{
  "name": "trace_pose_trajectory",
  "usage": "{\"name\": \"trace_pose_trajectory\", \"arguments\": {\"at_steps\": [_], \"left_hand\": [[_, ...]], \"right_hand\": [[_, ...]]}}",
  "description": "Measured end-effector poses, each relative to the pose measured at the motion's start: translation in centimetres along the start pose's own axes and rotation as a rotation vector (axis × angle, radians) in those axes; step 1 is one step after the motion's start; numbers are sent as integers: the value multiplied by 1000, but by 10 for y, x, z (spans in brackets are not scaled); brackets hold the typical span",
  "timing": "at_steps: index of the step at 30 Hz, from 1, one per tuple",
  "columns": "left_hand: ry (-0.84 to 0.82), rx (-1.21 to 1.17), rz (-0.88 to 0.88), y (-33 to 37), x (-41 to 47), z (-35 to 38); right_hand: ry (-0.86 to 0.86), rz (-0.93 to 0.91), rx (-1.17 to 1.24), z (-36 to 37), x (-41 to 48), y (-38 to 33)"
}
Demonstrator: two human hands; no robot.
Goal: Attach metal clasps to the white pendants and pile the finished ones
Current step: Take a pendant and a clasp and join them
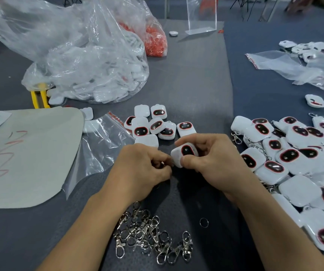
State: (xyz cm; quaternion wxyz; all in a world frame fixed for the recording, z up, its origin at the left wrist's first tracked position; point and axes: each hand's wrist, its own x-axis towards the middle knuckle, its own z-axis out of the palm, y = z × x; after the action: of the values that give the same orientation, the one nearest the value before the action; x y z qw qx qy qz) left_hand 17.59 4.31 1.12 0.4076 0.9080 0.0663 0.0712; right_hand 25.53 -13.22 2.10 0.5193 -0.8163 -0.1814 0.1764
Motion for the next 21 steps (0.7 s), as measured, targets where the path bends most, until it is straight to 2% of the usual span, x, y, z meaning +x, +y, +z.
{"name": "trace_pose_trajectory", "arguments": {"at_steps": [5, 17, 19, 21], "left_hand": [[8, -9, -25, 2, 0, 1], [31, 9, -58, 4, -1, 2], [66, 4, -38, 5, -1, 3], [130, -22, 3, 5, -1, 3]], "right_hand": [[-14, -54, -81, -2, 1, 0], [-34, -57, -128, 1, -2, 3], [-40, -35, -77, 1, -1, 2], [-38, 17, 83, 1, 0, 1]]}}
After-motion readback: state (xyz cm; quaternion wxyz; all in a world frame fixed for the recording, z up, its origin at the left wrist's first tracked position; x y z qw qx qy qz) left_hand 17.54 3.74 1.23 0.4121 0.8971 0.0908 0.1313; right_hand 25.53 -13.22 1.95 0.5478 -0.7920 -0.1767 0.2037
